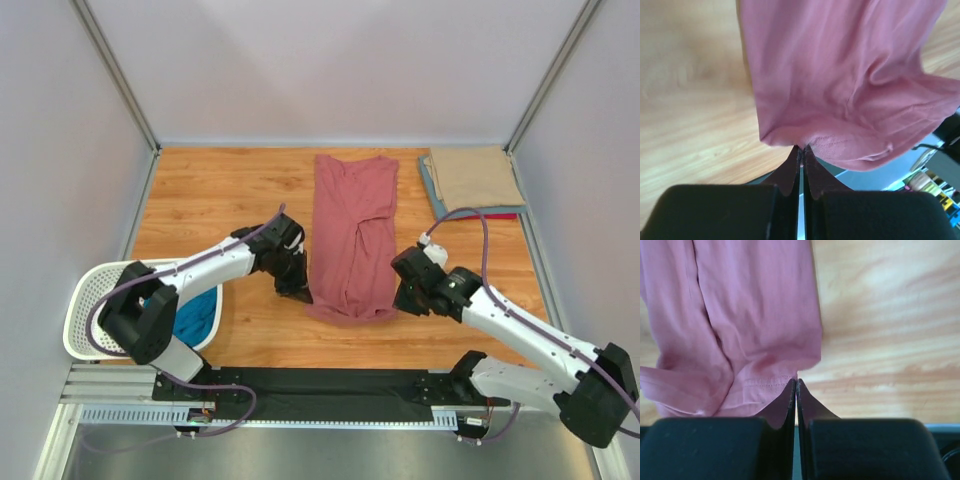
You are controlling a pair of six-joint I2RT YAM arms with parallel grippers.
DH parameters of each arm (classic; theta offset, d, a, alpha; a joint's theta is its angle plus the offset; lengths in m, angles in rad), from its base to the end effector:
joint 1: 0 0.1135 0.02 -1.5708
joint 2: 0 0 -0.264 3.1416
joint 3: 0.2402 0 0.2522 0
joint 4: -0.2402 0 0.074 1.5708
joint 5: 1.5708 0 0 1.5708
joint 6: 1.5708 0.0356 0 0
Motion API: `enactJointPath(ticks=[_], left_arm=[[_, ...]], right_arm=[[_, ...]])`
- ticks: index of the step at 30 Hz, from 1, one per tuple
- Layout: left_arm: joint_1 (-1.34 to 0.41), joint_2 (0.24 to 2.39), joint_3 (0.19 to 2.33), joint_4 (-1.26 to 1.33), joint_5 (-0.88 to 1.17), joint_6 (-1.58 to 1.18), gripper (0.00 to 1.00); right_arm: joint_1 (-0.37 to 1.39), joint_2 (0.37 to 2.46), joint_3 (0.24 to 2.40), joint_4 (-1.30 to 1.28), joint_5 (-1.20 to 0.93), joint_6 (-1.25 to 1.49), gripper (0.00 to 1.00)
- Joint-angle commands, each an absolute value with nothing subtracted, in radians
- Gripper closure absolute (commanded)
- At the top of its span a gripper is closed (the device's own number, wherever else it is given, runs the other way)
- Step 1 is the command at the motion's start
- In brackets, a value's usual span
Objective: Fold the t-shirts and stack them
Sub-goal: Fold the tshirt
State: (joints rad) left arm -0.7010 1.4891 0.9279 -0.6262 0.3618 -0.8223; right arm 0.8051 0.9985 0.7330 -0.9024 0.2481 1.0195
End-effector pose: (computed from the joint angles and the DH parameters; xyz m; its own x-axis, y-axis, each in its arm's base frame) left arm 0.2042 -0.1889 0.1975 -0.9984 -0.0540 -0.0140 -0.0399 0.8666 -0.4975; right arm 0.1253 0.1177 0.2292 -0.8724 0.2841 -0.3978 0.2120 0.9532 0.2157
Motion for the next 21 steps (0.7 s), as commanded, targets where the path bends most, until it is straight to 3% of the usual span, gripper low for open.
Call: enactJointPath(ticks=[1, 13, 21], left_arm=[[-0.623, 1.604, 1.063, -0.693, 0.396, -0.736, 1.0], [-0.442, 1.98, 1.62, -0.853, 0.468, -0.611, 1.0], [-0.379, 2.232, 1.925, -0.896, 0.595, -0.574, 1.0]], right_arm=[[0.695, 1.066, 0.821, -0.79, 0.223, 0.815, 1.0], [0.37, 1.443, 1.14, -0.597, 0.014, 0.502, 1.0], [0.311, 1.706, 1.328, -0.583, -0.047, 0.451, 1.0]])
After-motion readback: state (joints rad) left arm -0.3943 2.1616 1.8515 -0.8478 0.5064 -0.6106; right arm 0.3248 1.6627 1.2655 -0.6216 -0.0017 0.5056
